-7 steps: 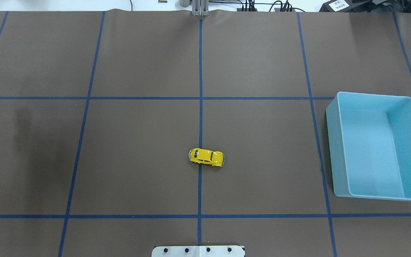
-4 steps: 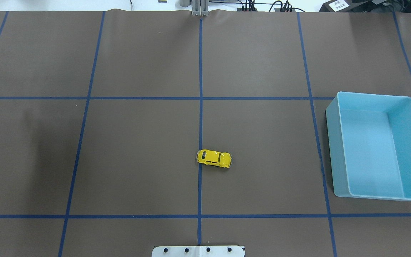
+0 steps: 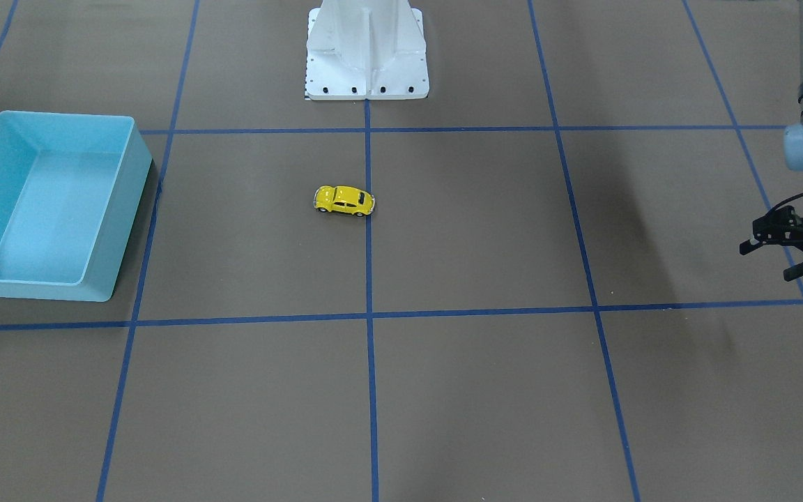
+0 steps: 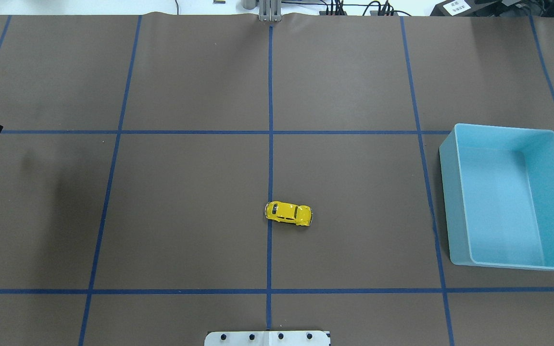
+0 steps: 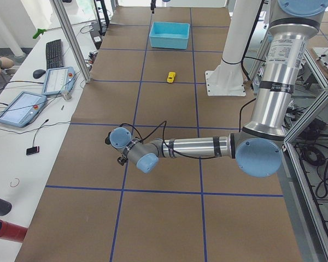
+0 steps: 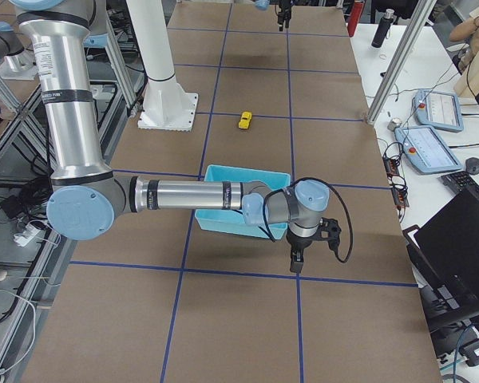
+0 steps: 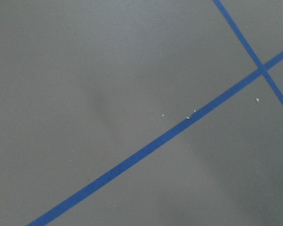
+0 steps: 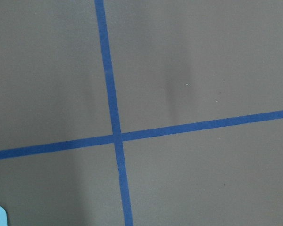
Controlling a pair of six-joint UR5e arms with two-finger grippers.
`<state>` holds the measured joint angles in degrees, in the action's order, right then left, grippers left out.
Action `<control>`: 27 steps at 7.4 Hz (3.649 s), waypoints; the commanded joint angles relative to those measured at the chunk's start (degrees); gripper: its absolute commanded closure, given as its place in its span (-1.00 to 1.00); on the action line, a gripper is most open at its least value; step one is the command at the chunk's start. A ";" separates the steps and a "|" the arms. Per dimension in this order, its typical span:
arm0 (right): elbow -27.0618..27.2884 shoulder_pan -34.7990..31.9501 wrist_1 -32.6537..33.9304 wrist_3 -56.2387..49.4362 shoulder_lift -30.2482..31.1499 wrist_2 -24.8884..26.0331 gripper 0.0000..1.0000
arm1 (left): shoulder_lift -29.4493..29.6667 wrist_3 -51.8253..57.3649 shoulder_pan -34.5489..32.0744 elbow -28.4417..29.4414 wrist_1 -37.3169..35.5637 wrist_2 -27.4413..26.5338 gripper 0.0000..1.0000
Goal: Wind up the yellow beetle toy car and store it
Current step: 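Swing the right gripper over to the stopped yellow car, then lower the right gripper and close it on the yellow car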
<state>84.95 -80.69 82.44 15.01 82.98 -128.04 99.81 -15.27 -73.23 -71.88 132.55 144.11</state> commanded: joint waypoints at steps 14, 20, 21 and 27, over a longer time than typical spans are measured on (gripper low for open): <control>23.32 44.07 19.07 -1.47 -24.95 7.97 -0.99 | -14.19 -4.51 -15.01 -23.65 -38.08 -7.53 -1.00; 9.28 55.03 2.40 -1.74 -29.45 21.25 -0.99 | -14.56 -9.42 -14.93 -23.66 -38.42 -7.88 -1.00; 9.53 55.55 2.55 -1.74 -29.55 21.52 -0.99 | -14.47 -9.34 -14.93 -23.48 -38.42 -7.97 -1.00; 7.95 59.51 2.29 -1.83 -30.60 25.56 -0.14 | -14.65 -9.51 -14.93 -23.48 -38.68 -8.15 -1.00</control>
<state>93.15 -21.29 84.85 13.21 52.52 -102.57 85.09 -24.73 -88.15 -95.32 93.92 135.90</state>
